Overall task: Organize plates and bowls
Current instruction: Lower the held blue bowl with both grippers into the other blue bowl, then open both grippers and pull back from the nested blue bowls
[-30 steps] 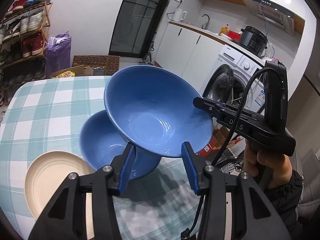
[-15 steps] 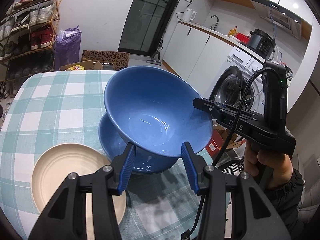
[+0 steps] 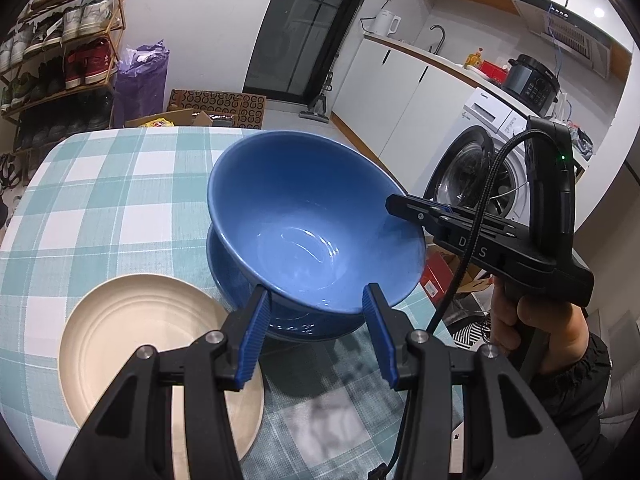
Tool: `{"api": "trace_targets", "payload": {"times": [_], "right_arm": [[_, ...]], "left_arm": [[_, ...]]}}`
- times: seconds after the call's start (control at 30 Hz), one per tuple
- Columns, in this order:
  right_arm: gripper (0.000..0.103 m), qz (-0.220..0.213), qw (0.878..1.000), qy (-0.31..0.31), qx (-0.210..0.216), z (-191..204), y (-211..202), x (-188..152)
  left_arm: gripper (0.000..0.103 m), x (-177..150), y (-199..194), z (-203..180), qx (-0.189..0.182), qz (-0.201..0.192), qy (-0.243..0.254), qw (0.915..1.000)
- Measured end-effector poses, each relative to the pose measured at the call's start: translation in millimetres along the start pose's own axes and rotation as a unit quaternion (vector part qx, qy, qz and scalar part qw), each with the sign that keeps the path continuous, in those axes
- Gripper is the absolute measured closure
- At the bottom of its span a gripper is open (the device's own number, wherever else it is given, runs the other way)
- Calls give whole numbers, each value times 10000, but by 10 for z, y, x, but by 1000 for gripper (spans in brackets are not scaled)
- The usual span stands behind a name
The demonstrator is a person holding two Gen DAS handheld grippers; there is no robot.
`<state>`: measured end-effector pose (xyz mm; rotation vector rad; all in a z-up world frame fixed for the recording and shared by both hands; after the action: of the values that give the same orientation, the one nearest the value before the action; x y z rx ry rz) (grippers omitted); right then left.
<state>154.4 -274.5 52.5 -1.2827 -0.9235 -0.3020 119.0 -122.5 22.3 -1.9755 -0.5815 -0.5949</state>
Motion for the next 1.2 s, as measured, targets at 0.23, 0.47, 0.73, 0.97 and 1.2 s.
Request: {"api": "trace_targets", "payload": {"times": [0.23, 0.47, 0.73, 0.97, 1.2], "right_arm": [[91, 93, 10000, 28, 10, -38, 84, -41], [91, 168, 9998, 55, 3, -72, 159, -112], [91, 278, 9996, 9, -55, -60, 243, -159], [91, 319, 9993, -108, -158, -30, 296, -188], [91, 383, 9986, -259, -260, 8, 366, -196]], "left_arm": [[57, -31, 83, 13, 29, 89, 21, 10000], [57, -56, 155, 27, 69, 191, 32, 9998], [57, -83, 218, 38, 138, 269, 59, 9995], [57, -96, 272, 66, 230, 337, 109, 9991], [56, -110, 322, 92, 305, 408, 161, 9986]]}}
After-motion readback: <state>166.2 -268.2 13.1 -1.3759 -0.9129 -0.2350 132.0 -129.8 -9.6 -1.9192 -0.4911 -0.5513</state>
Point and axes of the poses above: each gripper's, at about its wrist camera, not at the fingertips, and y roughly the way its jaws point, z to its left, x to its top, the point moved 3 cm from there along y, roughly the way its jaws point, and after that the axes turned 6 degrees about -y, right-handed, at the moved point
